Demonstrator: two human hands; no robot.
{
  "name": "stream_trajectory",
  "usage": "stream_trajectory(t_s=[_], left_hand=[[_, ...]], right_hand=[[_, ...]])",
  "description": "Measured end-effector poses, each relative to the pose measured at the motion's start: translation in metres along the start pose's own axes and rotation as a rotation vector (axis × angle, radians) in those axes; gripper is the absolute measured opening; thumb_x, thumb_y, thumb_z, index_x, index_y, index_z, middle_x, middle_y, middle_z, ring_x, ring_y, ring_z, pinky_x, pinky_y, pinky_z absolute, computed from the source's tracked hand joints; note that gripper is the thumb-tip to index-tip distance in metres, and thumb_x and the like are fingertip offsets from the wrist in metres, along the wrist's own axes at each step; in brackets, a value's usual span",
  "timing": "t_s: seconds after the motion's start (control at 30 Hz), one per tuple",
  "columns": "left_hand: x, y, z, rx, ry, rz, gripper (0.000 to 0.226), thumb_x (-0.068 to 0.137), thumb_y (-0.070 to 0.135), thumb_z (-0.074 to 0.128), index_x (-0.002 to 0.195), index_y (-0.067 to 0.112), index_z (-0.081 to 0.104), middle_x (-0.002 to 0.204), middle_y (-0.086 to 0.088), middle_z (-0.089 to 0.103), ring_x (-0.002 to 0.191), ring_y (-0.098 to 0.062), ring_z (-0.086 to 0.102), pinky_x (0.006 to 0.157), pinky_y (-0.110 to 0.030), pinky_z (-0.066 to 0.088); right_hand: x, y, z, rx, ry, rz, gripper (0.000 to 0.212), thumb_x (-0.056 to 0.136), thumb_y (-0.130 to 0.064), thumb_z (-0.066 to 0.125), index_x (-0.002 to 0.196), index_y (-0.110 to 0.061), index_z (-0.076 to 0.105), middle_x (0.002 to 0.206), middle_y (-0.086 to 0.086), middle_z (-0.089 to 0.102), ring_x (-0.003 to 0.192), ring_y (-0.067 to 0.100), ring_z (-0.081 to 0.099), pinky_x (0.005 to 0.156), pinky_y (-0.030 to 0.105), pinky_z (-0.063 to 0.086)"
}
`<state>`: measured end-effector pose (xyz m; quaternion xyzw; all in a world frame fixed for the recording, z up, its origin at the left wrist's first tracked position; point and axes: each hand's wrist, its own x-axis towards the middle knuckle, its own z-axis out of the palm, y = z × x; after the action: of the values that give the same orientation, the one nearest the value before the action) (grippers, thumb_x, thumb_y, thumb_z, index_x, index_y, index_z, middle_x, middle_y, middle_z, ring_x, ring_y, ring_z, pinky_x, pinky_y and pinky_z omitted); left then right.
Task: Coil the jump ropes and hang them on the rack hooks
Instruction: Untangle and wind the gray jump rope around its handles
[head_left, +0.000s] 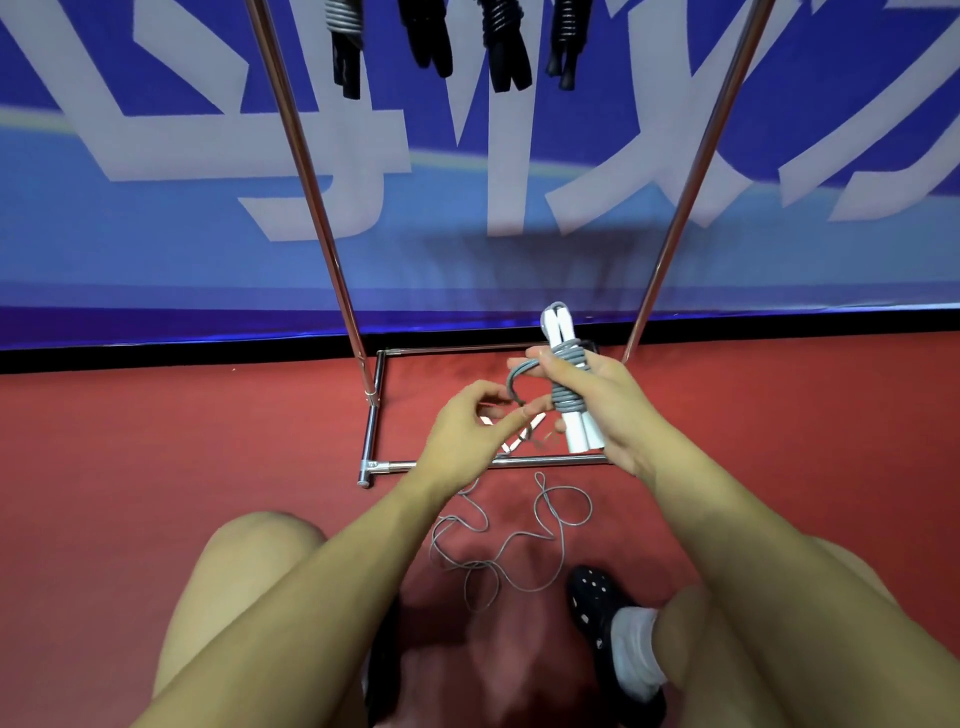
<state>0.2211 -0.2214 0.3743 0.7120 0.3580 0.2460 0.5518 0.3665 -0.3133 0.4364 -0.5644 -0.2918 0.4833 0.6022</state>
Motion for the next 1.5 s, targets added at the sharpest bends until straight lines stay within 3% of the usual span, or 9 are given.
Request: stream_trajectory(t_s=[0.17,0.33,0.43,0.53,0.67,0.77,1.03,1.27,1.5], left_hand=[[0.004,-0.003,0.005,-0.109,0.111,0.005,0.007,0.092,0.026,0.076,0.092,0.020,0.073,0.083,0.009,0.074,0.079,-0.009,0.065,0.090,-0.044,0.058],[0.001,0.017,0.005,-0.329,0.004,-0.064,0.016,0.104,0.016,0.057,0.104,0.009,0.073,0.087,0.000,0.069,0.083,-0.010,0.069,0.093,-0.035,0.058],[0.004,0.026,0.000,-0.498,-0.095,-0.173,0.023,0.107,0.007,0.043,0.115,0.005,0.065,0.077,0.001,0.050,0.055,-0.007,0.048,0.062,-0.026,0.053],[0.004,0.032,-0.009,-0.301,-0.075,-0.137,0.035,0.103,0.004,0.041,0.111,0.016,0.073,0.066,0.011,0.048,0.053,-0.006,0.033,0.052,-0.021,0.026],[-0.002,0.038,-0.017,-0.011,-0.008,0.056,0.020,0.100,0.029,0.064,0.094,0.016,0.079,0.088,0.004,0.076,0.082,-0.008,0.065,0.080,-0.024,0.048],[-0.002,0.036,-0.020,0.067,0.008,0.084,0.029,0.101,0.038,0.062,0.083,0.018,0.075,0.079,-0.019,0.062,0.072,-0.016,0.047,0.070,-0.032,0.038],[-0.006,0.041,-0.026,0.255,0.027,0.138,0.031,0.105,0.033,0.053,0.080,0.019,0.066,0.059,0.013,0.051,0.057,-0.005,0.041,0.061,-0.032,0.036],[-0.007,0.046,-0.025,0.309,0.099,0.199,0.032,0.104,0.035,0.054,0.073,0.030,0.060,0.070,0.013,0.056,0.066,-0.006,0.048,0.067,-0.031,0.040],[-0.008,0.042,-0.023,0.307,0.012,0.178,0.036,0.105,0.037,0.051,0.074,0.023,0.062,0.055,0.011,0.051,0.053,-0.008,0.042,0.058,-0.031,0.035]], right_hand=[[0.002,0.002,-0.002,-0.033,-0.030,-0.002,0.026,0.099,-0.031,0.063,0.117,-0.012,0.066,0.121,-0.001,0.075,0.076,0.023,0.072,0.048,0.022,0.045],[0.005,-0.004,-0.010,-0.040,0.074,-0.061,0.032,0.099,-0.032,0.064,0.124,-0.011,0.064,0.120,-0.002,0.076,0.077,0.022,0.074,0.051,0.023,0.048],[0.006,-0.004,-0.016,-0.109,0.109,-0.076,0.030,0.098,-0.029,0.068,0.123,-0.013,0.065,0.117,-0.004,0.076,0.077,0.021,0.075,0.054,0.023,0.049],[0.005,-0.004,-0.020,-0.188,0.099,-0.089,0.030,0.095,-0.026,0.071,0.123,-0.016,0.066,0.111,-0.004,0.078,0.075,0.019,0.075,0.055,0.023,0.051],[0.006,-0.003,-0.023,-0.238,0.040,-0.116,0.028,0.092,-0.023,0.075,0.120,-0.021,0.070,0.104,0.012,0.076,0.067,0.017,0.069,0.057,0.028,0.051],[0.008,0.000,-0.025,-0.257,-0.004,-0.122,0.029,0.093,-0.024,0.075,0.121,-0.021,0.069,0.098,0.012,0.077,0.064,0.019,0.063,0.060,0.031,0.047],[0.009,-0.003,-0.024,-0.104,-0.033,-0.063,0.046,0.096,-0.048,0.061,0.120,-0.009,0.069,0.073,0.007,0.060,0.056,0.021,0.051,0.050,0.028,0.040],[0.012,-0.001,-0.024,-0.119,-0.039,-0.047,0.031,0.105,-0.028,0.054,0.128,-0.008,0.060,0.076,0.009,0.060,0.059,0.023,0.053,0.052,0.029,0.039],[0.017,0.008,-0.020,-0.235,-0.005,-0.013,0.017,0.105,-0.032,0.055,0.100,-0.017,0.059,0.074,0.004,0.064,0.063,0.023,0.055,0.053,0.028,0.045]])
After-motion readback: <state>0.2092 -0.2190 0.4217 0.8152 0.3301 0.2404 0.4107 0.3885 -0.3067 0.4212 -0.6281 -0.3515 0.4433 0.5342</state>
